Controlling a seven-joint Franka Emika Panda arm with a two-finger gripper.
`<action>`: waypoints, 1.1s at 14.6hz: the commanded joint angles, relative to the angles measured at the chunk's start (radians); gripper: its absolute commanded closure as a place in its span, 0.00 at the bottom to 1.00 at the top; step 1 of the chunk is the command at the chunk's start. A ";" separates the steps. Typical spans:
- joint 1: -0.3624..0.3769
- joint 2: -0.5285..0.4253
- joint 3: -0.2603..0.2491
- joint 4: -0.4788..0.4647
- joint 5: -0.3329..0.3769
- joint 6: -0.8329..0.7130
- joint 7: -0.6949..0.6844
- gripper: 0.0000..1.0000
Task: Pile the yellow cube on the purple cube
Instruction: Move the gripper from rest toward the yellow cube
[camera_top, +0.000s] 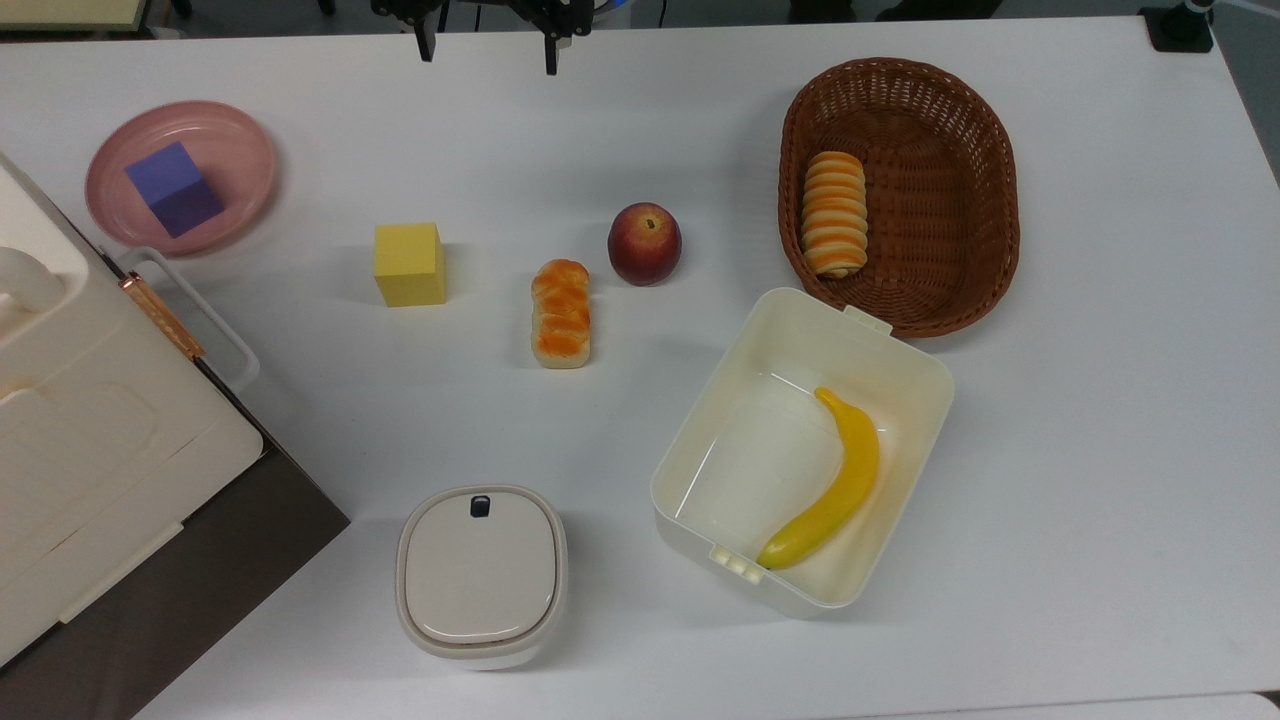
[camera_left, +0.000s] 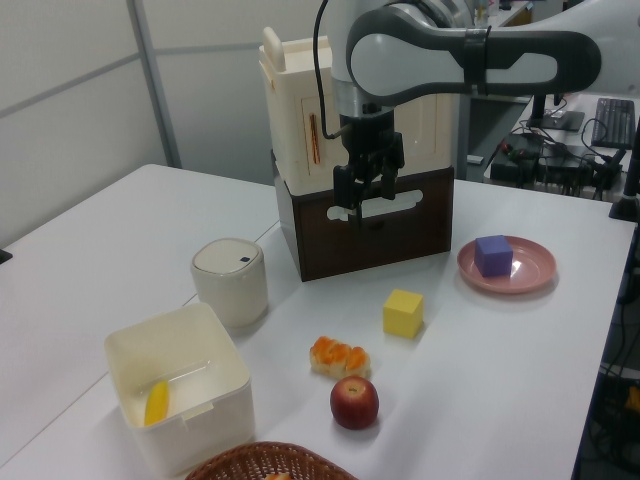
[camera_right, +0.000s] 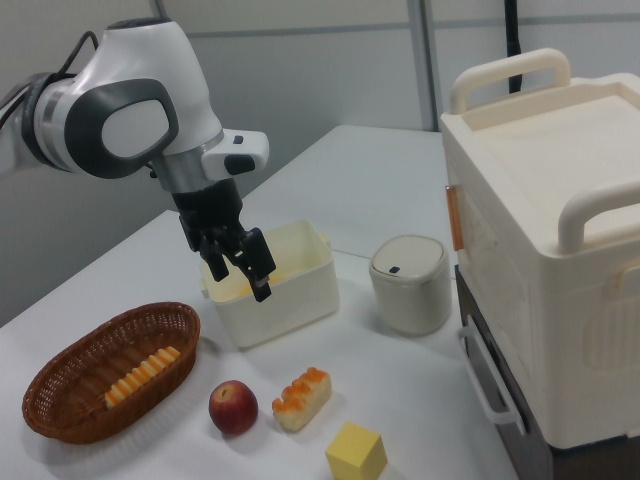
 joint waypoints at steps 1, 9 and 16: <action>-0.021 0.004 -0.018 -0.006 0.001 -0.005 0.012 0.00; -0.120 0.049 -0.019 -0.030 -0.005 0.029 -0.229 0.00; -0.152 0.113 -0.019 -0.219 -0.069 0.172 -0.342 0.00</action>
